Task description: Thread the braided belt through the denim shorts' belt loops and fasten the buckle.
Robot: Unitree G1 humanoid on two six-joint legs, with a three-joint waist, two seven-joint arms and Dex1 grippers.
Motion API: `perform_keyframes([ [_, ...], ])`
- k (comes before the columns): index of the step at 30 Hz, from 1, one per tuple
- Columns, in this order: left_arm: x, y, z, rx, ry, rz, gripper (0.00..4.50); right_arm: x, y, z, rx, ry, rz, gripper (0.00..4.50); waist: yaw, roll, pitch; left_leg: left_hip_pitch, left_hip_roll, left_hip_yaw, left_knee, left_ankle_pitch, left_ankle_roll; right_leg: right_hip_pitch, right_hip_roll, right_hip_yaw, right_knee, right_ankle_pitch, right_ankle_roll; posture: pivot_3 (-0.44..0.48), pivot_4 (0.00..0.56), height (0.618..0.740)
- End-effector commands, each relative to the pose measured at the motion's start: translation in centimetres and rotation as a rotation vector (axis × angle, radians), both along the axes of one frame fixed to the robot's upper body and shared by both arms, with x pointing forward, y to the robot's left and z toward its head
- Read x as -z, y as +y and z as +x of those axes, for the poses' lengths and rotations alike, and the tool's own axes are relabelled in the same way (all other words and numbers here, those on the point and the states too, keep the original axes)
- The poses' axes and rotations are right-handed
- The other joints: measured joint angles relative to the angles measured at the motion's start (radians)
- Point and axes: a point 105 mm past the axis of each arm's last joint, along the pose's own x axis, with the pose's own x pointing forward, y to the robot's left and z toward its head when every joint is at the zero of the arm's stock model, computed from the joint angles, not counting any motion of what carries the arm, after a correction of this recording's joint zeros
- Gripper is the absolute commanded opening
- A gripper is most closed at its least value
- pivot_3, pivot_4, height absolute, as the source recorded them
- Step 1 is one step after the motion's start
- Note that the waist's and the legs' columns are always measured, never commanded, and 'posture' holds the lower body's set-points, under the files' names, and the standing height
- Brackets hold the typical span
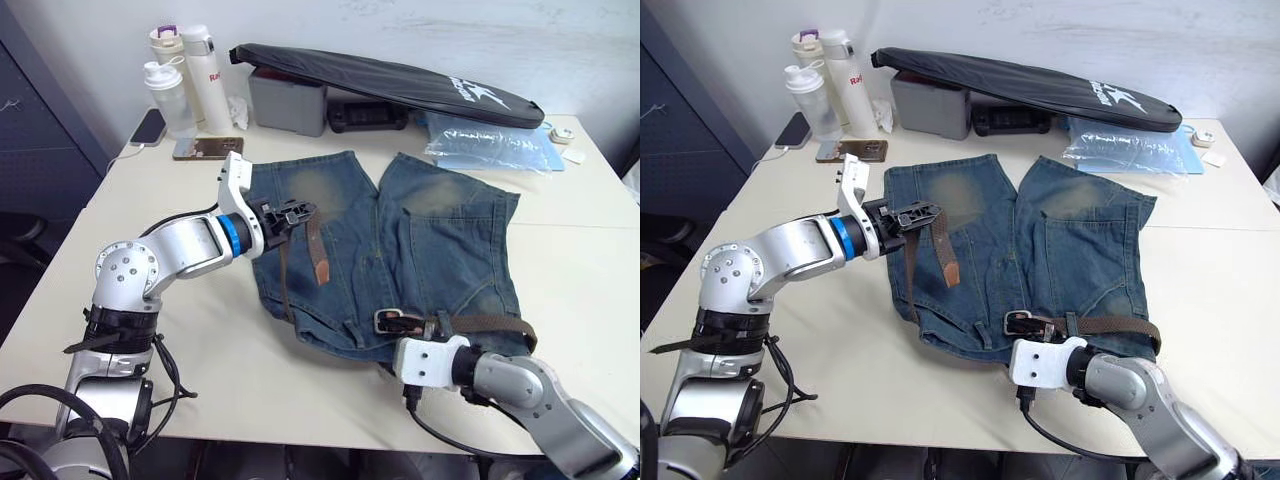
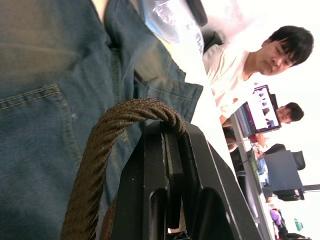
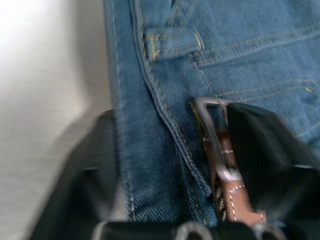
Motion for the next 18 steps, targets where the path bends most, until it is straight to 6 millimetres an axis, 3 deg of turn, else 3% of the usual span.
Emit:
perform_keyframes([
  [1, -1.7, 0.0, -0.1, 0.02, -0.062, -0.021, 0.0, -0.4, 0.2, 0.3, -0.001, -0.065, 0.006, 1.19, 0.0, 0.0, 0.0, 0.0, 0.0, 0.0, 0.0, 0.0, 0.0, 0.0, 0.0, 0.0, 0.0, 0.0, 0.0, 0.0, 0.15, 0.74],
  [3, -1.8, -0.1, -0.2, 0.029, -0.068, -0.02, 0.0, -1.1, 0.6, 0.7, -0.023, -0.112, 0.012, 0.33, 0.0, 0.0, 0.0, 0.0, 0.001, 0.0, 0.0, 0.0, 0.0, 0.0, 0.001, 0.0, 0.0, 0.0, 0.0, 0.0, 0.15, 0.74],
  [4, -2.0, 0.0, -0.3, 0.031, -0.073, -0.021, 0.0, -1.5, 0.9, 1.1, -0.027, -0.128, 0.025, 0.14, -0.001, 0.0, 0.0, 0.0, 0.001, 0.0, 0.0, 0.0, 0.0, 0.0, 0.001, 0.0, 0.0, 0.0, 0.0, 0.0, 0.15, 0.74],
  [10, -2.9, 1.5, 0.4, -0.026, -0.112, -0.007, 0.0, -2.2, 2.7, 3.8, -0.058, -0.173, 0.051, 0.14, -0.004, -0.001, 0.001, 0.001, 0.002, 0.0, 0.001, 0.001, -0.002, 0.0, 0.002, 0.0, 0.002, 0.0, 0.0, 0.0, 0.15, 0.74],
  [14, -4.4, 5.0, 2.1, -0.152, -0.143, -0.006, 0.0, -2.9, 5.1, 5.7, -0.125, -0.184, 0.078, 0.14, -0.009, -0.001, 0.002, 0.001, 0.003, 0.001, 0.001, 0.002, -0.003, -0.002, 0.003, 0.001, 0.003, 0.0, 0.0, 0.0, 0.15, 0.74],
  [18, -5.3, 7.2, 3.3, -0.236, -0.181, 0.025, 0.0, -2.8, 6.7, 7.5, -0.138, -0.17, 0.078, 0.14, -0.019, -0.002, 0.002, 0.001, 0.003, 0.001, 0.0, 0.003, -0.004, -0.004, 0.003, 0.0, 0.006, 0.0, 0.0, 0.0, 0.15, 0.74],
])
